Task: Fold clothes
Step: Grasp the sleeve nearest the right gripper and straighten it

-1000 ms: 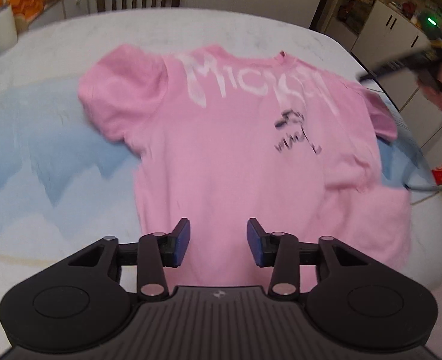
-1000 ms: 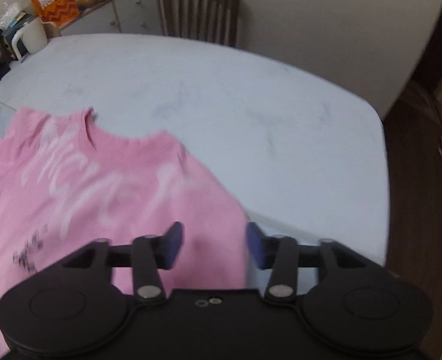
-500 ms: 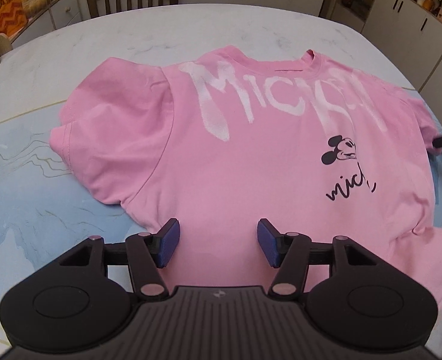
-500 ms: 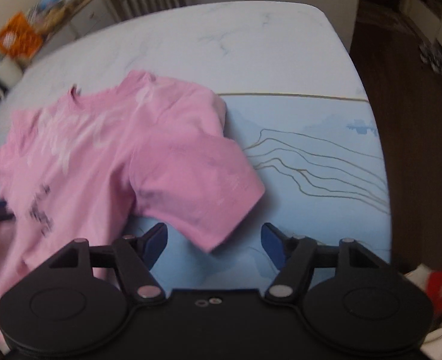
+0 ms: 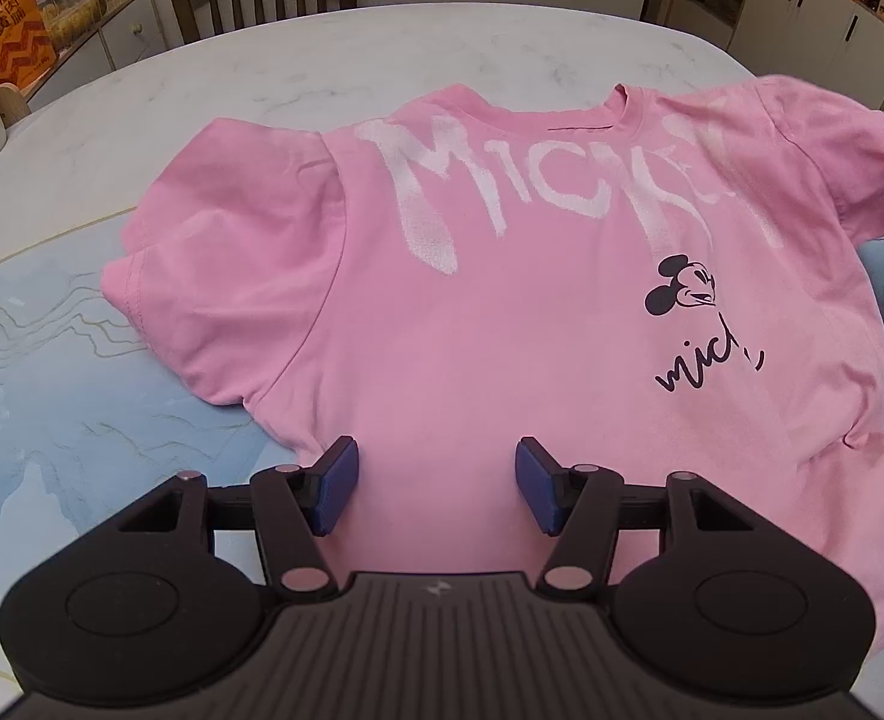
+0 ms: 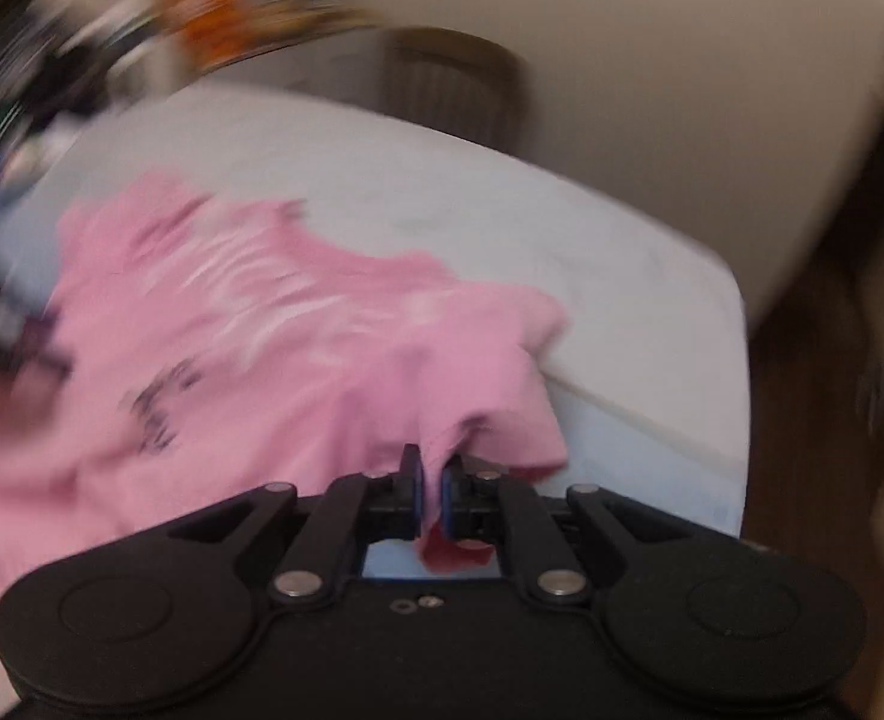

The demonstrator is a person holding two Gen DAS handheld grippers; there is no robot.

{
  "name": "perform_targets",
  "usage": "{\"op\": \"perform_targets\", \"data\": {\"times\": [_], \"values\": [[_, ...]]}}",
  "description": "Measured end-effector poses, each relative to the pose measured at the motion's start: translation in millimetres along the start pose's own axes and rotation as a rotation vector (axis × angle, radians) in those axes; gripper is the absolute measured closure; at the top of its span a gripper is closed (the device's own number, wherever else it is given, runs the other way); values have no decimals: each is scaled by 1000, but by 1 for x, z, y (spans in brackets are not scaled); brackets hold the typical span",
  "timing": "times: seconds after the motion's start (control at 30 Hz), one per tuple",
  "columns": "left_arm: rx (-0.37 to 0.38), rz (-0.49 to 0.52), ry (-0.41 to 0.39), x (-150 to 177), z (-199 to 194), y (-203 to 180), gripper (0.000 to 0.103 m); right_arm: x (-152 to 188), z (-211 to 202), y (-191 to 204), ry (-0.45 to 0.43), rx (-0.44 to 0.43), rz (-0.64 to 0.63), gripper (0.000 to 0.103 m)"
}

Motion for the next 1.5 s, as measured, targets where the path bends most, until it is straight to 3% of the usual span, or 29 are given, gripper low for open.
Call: {"op": "perform_targets", "data": {"times": [0.07, 0.13, 0.27, 0.47, 0.6, 0.87, 0.9, 1.03, 1.13, 1.23, 1.27, 1.33, 1.4, 1.5], "values": [[-5, 0, 1, 0, 0, -1, 46, -2, 0, 42, -21, 1, -223, 0], [-7, -2, 3, 0, 1, -1, 46, 2, 19, 58, 13, -21, -242, 0], [-8, -1, 5, 0, 0, -1, 46, 12, 44, 53, 73, -36, -186, 0], [-6, -8, -4, 1, 1, 0, 46, 17, 7, 14, 120, -158, -36, 0], [-4, -16, -10, 1, 1, 0, 46, 11, -16, -34, 136, -159, 99, 0], [-9, -19, -6, 1, 0, 0, 46, -6, 14, -119, 120, -114, 441, 0], [-10, -19, -5, 1, -1, 0, 46, -6, 22, -125, 124, -150, 519, 0], [-13, -20, -2, 1, -1, 0, 46, -9, 58, -134, 143, -196, 753, 0], [-15, -23, -1, 2, -2, 1, 46, -10, 79, -126, 184, -191, 800, 0], [-17, -27, -2, 3, -3, 1, 46, -18, 83, -111, 204, -193, 752, 0], [-18, -28, -3, 3, -3, 1, 46, -26, 78, -106, 184, -155, 690, 0], [-19, -31, -3, 4, -3, 0, 46, -44, 66, -96, 133, -69, 550, 0], [-19, -34, -3, 5, -4, 0, 46, -63, 47, -70, 57, 11, 329, 0], [-22, -35, -4, 5, -4, 0, 46, -74, 36, -17, 5, 19, 99, 0]]}}
Point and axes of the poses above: each gripper's, at about its wrist camera, not at the fingertips, and z roughly the way its jaws point, y to its left, x to its underside, the point moved 6 cm from there along z, roughly the way its jaws point, and after that the axes turned 6 degrees about z, right-handed, at the moved point
